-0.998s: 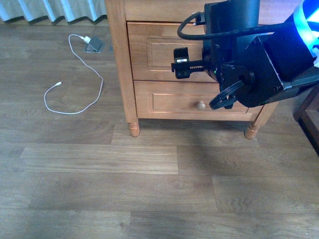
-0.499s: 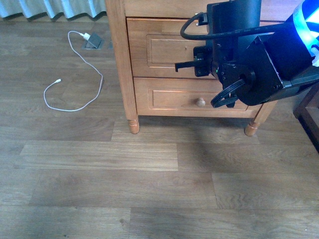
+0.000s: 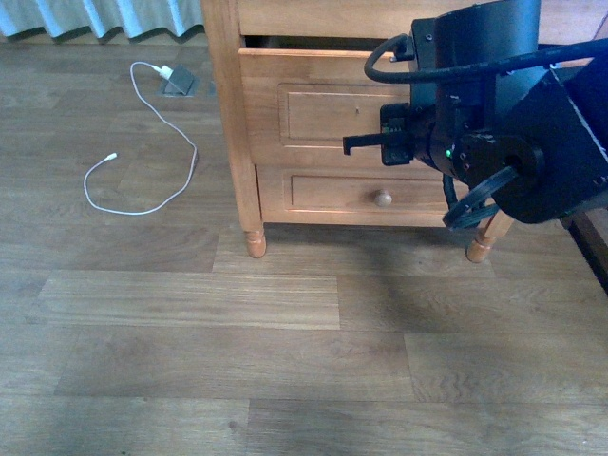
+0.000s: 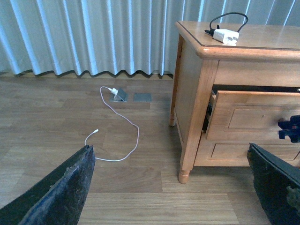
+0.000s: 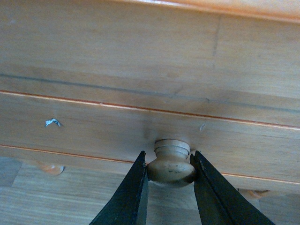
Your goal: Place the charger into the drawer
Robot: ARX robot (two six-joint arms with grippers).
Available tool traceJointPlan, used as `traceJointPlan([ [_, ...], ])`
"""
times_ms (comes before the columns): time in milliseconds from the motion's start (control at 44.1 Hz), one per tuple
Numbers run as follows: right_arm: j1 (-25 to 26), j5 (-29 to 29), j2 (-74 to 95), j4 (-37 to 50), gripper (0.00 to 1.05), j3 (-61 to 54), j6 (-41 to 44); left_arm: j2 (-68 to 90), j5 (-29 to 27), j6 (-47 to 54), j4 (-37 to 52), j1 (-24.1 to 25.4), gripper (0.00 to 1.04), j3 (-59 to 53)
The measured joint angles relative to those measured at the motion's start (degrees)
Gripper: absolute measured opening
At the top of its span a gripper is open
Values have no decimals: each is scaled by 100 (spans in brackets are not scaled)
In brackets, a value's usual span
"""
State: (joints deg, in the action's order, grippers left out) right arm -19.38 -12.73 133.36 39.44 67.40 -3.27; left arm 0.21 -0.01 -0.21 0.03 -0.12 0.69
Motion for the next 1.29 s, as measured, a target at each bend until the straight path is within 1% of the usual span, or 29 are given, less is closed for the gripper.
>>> traceJointPlan([
  [227, -7, 291, -649, -238, 23, -892, -129, 0, 0, 0, 0, 0, 99, 0],
  [363, -7, 662, -1213, -634, 22, -1517, -168, 0, 0, 0, 0, 0, 99, 0],
  [499, -11, 872, -1598, -800, 22, -1996, -120, 0, 0, 0, 0, 0, 99, 0],
  [680, -59, 1320, -2264, -1263, 22, -2658, 2, 0, 0, 0, 0, 0, 99, 0],
  [975, -238, 1646, -2999, -1646, 21, -3386, 111, 0, 0, 0, 0, 0, 99, 0],
  [998, -240, 1674, -3071, -1687, 22, -3436, 120, 0, 0, 0, 0, 0, 99, 0],
  [1021, -238, 1681, -3123, -1700, 26, -3475, 107, 0, 0, 0, 0, 0, 99, 0],
  [1089, -234, 1840, -3375, -1856, 40, -3689, -31, 0, 0, 0, 0, 0, 99, 0],
  [1157, -216, 1989, -3744, -2107, 51, -3919, -116, 0, 2, 0, 0, 0, 99, 0],
  [1179, -210, 2017, -3821, -2149, 53, -3945, -120, 0, 0, 0, 0, 0, 99, 0],
  [1270, -107, 2232, -4557, -2529, 67, -4063, -212, 0, 0, 0, 0, 0, 99, 0],
  [1293, -87, 2245, -4660, -2577, 69, -4068, -223, 0, 0, 0, 0, 0, 99, 0],
])
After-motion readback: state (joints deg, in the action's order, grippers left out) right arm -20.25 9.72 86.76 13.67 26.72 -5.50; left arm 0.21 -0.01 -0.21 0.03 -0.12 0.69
